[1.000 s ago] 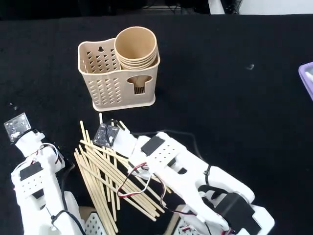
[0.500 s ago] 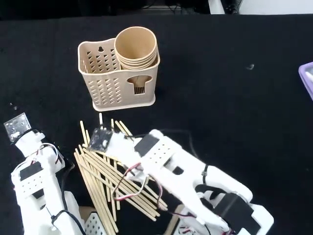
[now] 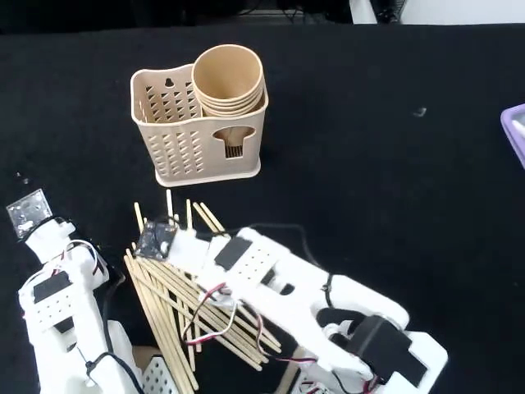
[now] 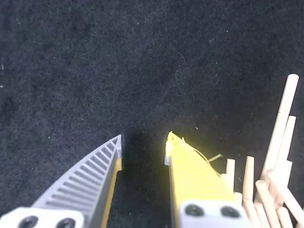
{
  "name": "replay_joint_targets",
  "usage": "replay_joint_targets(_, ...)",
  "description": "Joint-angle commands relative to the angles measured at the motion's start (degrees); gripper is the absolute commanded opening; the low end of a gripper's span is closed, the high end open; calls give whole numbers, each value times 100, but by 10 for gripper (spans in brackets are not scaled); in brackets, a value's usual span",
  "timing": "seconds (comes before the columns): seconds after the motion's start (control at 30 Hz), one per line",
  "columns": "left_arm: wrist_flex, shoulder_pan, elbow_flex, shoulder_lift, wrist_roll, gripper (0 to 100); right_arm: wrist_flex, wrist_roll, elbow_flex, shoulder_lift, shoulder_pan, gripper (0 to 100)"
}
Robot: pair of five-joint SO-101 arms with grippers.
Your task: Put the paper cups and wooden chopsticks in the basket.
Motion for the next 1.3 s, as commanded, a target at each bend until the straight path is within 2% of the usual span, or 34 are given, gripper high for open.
replay_joint_targets(0.0, -88, 110, -31, -97, 35, 155, -70, 299, -145, 13, 220, 125)
replay_joint_targets(0.1, -97, 110, -31, -97, 35, 155, -70, 299, -136, 13, 202, 12)
replay_joint_targets(0.53, -97, 110, -31, -97, 35, 155, 809, 325, -470, -268, 229, 11)
replay_joint_targets(0.87, -97, 110, -31, -97, 35, 155, 1776, 299, -409, -2791, 404, 11)
replay_joint_targets(0.97, -97, 110, -31, -97, 35, 155, 1749, 264, -110, -3125, 378, 15)
replay_joint_targets(1.03, -97, 110, -31, -97, 35, 155, 1503, -53, 163, -3090, 123, 24)
replay_joint_targets(1.2, -88, 110, -31, -97, 35, 155, 369, -440, 708, -2387, -299, 171)
replay_joint_targets(1.27, -88, 110, -31, -97, 35, 155, 176, -431, 664, -1912, -308, 180)
